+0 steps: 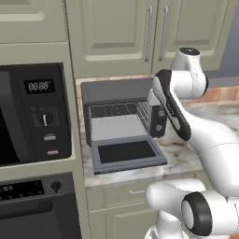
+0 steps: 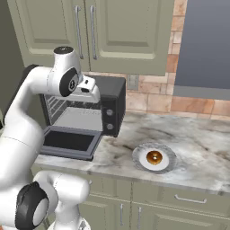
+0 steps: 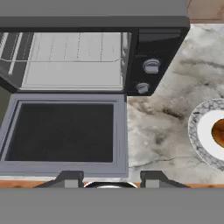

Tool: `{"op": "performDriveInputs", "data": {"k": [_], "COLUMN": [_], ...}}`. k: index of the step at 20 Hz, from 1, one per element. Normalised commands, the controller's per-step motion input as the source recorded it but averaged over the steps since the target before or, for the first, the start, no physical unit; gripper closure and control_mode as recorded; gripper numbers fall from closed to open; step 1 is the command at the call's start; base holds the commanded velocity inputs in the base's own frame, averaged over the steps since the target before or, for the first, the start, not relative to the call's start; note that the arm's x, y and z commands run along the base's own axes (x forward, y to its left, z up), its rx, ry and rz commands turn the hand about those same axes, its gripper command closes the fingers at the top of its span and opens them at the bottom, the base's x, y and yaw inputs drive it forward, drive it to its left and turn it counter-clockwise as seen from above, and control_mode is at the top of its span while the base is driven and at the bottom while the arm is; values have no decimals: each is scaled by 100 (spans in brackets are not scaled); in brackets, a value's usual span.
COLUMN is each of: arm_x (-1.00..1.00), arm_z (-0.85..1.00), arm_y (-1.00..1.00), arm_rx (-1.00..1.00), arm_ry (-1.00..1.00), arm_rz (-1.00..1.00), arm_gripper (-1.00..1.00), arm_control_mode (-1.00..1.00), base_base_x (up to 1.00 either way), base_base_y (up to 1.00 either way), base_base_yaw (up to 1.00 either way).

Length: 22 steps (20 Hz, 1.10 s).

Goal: Pick up the bagel from the plate, place it on the toaster oven rack, close the door, and set the timer.

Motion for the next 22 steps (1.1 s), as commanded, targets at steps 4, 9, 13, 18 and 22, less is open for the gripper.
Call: {"op": "performDriveInputs", "data": {"k": [4,9,13,18,22], "arm_x": [-19,-65,-54,-16,0], "arm_z": [0,-4,-20,-33,-38], "arm_y": [0,0,5,29,43], "arm_rx": [0,0,-3,-13,-25], "arm_ry": [-5,-17,-22,-6,0], "arm_rz": [0,0,0,0,4], "arm_gripper": [-100,-100,-100,-100,-100], "arm_control_mode": [-100,-100,-100,-100,-100], "base_base_x": [0,0,0,0,0], "base_base_y": [0,0,0,0,0], "base_base_yaw": [0,0,0,0,0]}}
